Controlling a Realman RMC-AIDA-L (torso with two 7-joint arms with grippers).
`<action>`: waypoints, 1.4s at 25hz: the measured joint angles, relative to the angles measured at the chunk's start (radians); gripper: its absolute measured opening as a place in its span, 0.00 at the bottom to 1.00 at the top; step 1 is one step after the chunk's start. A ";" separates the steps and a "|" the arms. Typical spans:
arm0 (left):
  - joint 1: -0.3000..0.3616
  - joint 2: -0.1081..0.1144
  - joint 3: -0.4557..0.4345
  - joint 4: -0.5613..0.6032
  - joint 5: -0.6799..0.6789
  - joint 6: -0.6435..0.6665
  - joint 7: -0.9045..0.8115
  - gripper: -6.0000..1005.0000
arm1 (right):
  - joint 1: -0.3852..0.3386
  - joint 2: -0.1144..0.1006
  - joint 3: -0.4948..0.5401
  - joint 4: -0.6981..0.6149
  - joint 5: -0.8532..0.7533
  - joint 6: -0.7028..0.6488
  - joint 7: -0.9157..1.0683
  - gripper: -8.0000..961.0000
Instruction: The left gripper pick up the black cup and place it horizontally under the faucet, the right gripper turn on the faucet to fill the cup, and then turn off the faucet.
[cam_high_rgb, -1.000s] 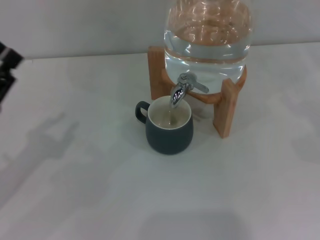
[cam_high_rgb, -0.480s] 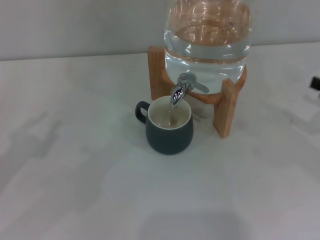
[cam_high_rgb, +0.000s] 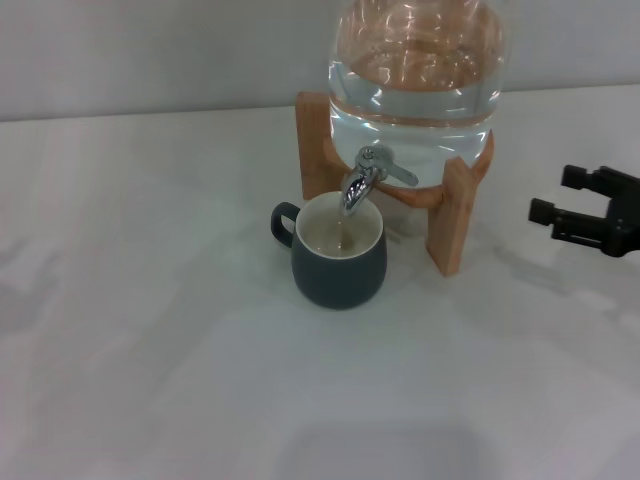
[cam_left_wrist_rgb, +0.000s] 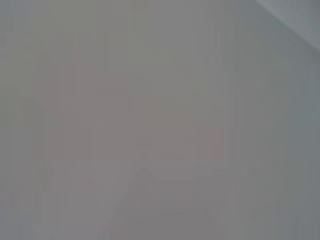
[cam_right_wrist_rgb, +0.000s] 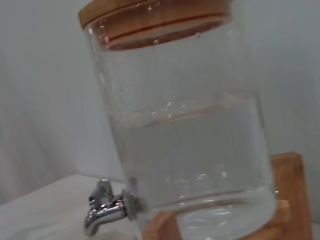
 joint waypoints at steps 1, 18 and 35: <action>0.010 0.000 0.000 0.000 -0.002 0.002 0.001 0.47 | 0.003 0.001 -0.003 0.005 0.000 0.000 -0.001 0.87; 0.110 0.000 -0.002 -0.034 -0.051 0.126 0.028 0.47 | 0.010 0.002 0.008 0.035 0.057 0.072 -0.007 0.87; 0.105 0.005 -0.001 -0.037 -0.050 0.178 0.024 0.47 | 0.046 0.006 -0.238 0.019 0.221 0.211 -0.005 0.87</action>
